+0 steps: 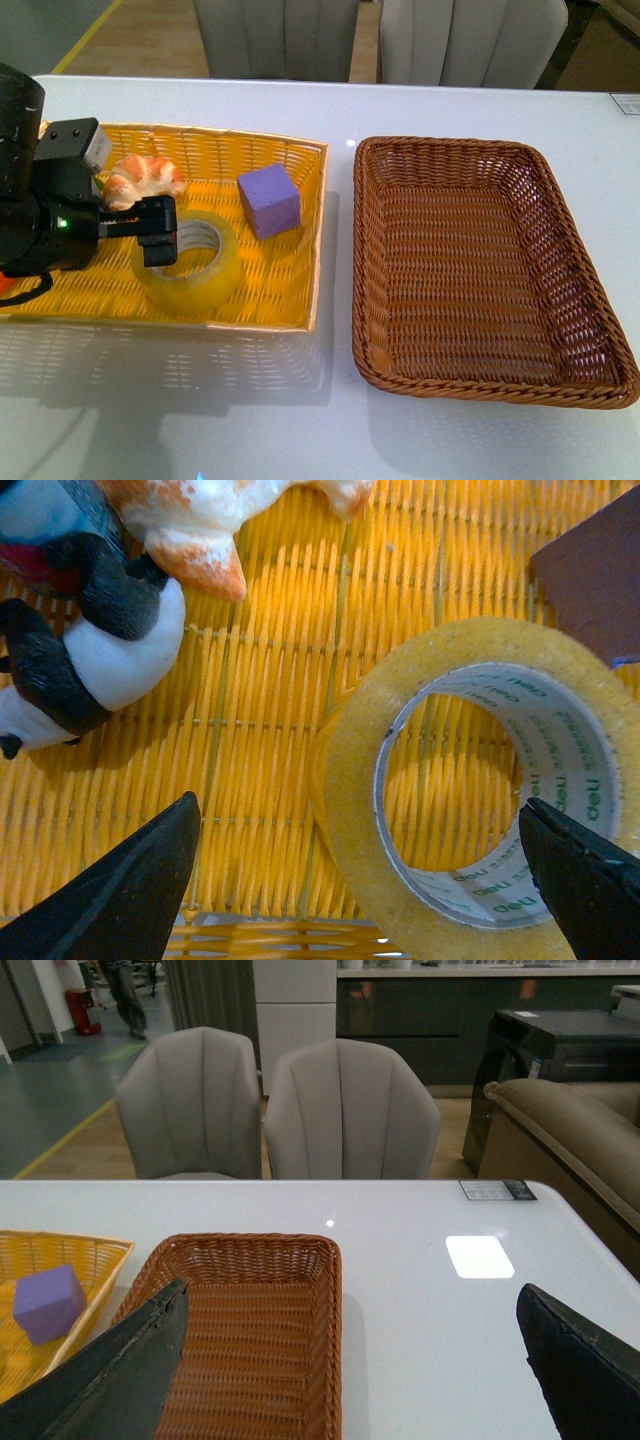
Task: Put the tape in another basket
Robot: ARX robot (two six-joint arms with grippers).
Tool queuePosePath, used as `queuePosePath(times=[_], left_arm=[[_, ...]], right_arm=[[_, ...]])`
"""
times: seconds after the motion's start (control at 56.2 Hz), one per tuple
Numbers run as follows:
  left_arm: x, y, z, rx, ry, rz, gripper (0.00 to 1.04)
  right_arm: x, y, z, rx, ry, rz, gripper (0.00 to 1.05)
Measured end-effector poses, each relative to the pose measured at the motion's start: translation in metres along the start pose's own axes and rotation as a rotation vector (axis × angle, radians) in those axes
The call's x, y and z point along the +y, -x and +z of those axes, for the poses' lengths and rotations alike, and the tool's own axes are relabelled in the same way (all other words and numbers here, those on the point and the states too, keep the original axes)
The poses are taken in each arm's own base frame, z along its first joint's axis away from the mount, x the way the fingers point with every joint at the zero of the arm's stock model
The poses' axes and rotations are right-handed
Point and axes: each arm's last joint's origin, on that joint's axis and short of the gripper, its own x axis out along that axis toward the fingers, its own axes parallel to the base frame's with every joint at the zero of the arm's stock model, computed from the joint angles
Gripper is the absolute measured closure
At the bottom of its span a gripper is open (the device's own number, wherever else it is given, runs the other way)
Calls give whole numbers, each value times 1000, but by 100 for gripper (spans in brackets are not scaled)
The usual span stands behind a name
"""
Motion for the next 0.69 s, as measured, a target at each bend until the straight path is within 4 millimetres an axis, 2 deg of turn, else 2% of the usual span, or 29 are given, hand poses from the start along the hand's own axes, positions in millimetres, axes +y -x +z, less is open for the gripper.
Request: queuePosePath(times=[0.178, 0.391, 0.693], left_arm=[[2, -19, -2, 27, -11, 5, 9], [2, -27, -3, 36, -15, 5, 9], [-1, -32, -5, 50, -26, 8, 53]], right_arm=[[0, 0, 0, 0, 0, 0, 9], [0, 0, 0, 0, 0, 0, 9], [0, 0, 0, 0, 0, 0, 9]])
